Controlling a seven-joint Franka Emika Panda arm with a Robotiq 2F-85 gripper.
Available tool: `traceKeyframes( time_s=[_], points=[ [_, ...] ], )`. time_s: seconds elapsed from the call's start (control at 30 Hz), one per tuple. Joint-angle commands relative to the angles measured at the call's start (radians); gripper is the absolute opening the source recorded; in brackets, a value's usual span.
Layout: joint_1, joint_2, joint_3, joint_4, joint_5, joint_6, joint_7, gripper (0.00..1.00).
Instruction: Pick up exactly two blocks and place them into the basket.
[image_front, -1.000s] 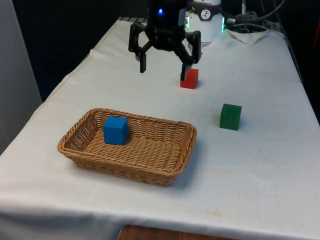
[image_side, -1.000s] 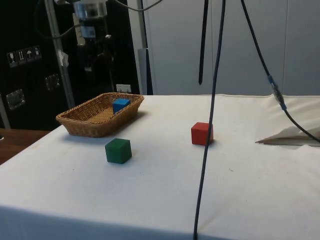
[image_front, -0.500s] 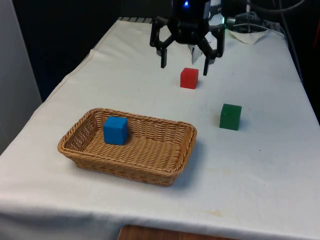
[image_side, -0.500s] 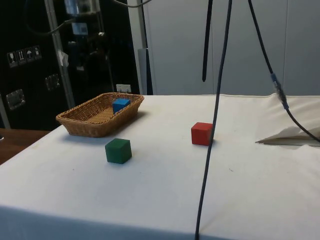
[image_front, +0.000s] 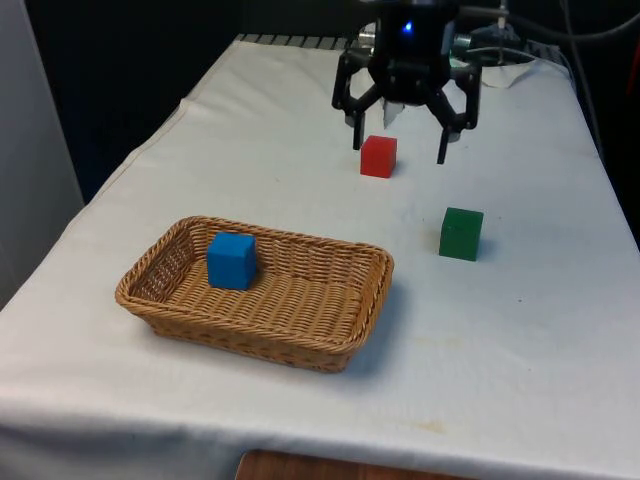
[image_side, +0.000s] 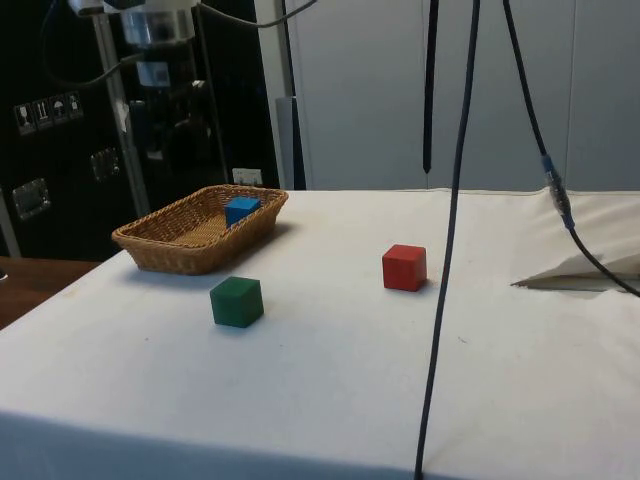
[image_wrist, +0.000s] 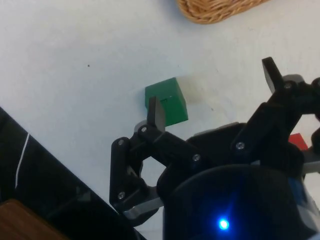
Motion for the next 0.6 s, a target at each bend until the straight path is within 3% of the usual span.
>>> traceKeyframes(
  time_s=[0.0,0.1,0.13,0.17,0.33,0.37,0.4,0.57],
  points=[
    [0.044,-0.018,-0.017,-0.057,0.003,0.024,-0.010,1.00],
    [0.054,-0.020,-0.017,-0.064,0.002,0.022,-0.007,1.00],
    [0.011,0.000,0.002,-0.007,0.000,-0.001,0.004,1.00],
    [0.061,-0.021,-0.016,-0.069,0.001,0.021,-0.004,1.00],
    [0.075,-0.020,-0.011,-0.078,0.003,0.024,0.005,1.00],
    [0.028,-0.001,0.007,-0.015,0.000,-0.002,0.014,1.00],
    [0.078,-0.020,-0.009,-0.080,0.004,0.026,0.007,1.00],
    [0.092,-0.019,0.004,-0.092,0.006,0.036,0.017,1.00]
  ],
)
